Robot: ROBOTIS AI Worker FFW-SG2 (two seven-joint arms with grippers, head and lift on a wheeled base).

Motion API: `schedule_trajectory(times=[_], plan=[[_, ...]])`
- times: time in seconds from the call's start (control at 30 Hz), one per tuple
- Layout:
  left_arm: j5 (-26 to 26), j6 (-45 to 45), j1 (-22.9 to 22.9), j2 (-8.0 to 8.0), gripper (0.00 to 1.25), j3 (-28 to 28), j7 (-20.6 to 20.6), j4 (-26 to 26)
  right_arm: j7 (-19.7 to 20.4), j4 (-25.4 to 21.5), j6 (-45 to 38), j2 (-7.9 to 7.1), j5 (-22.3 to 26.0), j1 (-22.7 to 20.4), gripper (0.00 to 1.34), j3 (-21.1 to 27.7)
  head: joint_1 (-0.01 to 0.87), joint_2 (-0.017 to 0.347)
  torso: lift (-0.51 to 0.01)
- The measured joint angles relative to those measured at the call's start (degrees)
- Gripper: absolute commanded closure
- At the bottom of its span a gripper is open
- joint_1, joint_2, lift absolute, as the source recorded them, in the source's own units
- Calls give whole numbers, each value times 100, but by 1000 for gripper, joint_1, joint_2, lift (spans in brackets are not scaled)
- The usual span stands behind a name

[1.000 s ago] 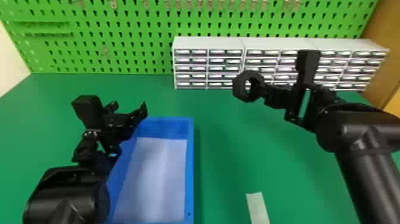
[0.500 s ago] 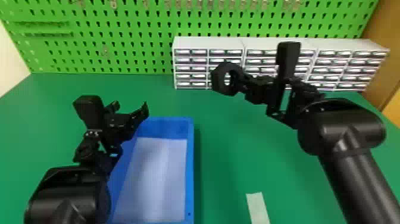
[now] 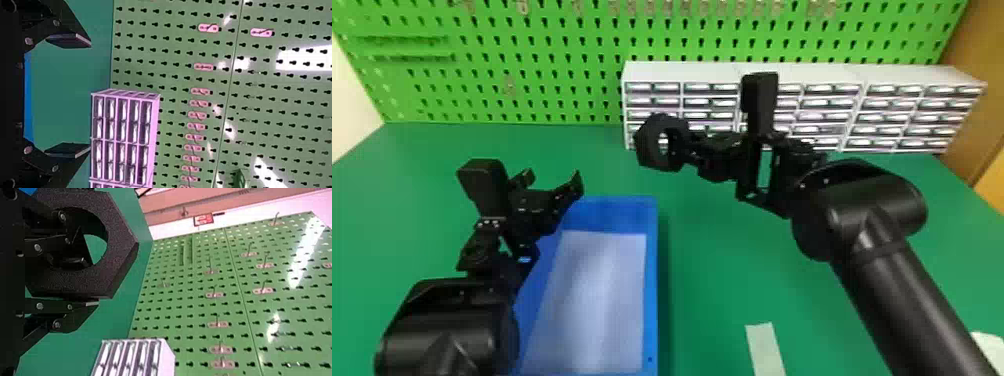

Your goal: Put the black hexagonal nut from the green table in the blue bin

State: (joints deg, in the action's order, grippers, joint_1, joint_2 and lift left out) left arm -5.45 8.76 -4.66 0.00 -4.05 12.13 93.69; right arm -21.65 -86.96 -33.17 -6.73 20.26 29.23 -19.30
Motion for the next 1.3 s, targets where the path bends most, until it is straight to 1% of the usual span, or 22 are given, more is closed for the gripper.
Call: schedule_trajectory(times=[0.2, 0.53, 0.87, 1.3], plan=[[-8, -1, -5, 0, 329, -26, 0, 0, -58, 178, -29, 16, 187, 104, 1087, -344, 686, 51, -97], [-1, -4, -73, 0, 329, -86, -9, 0, -85, 500, -48, 40, 637, 203, 1087, -953, 686, 51, -97], [-22, -43, -91, 0, 329, -129, -101, 0, -109, 739, -96, 56, 750, 191, 1087, -1281, 686, 51, -97], [-26, -75, -112, 0, 329, -155, -105, 0, -111, 1155, -110, 42, 972, 225, 1087, -1809, 686, 51, -97]])
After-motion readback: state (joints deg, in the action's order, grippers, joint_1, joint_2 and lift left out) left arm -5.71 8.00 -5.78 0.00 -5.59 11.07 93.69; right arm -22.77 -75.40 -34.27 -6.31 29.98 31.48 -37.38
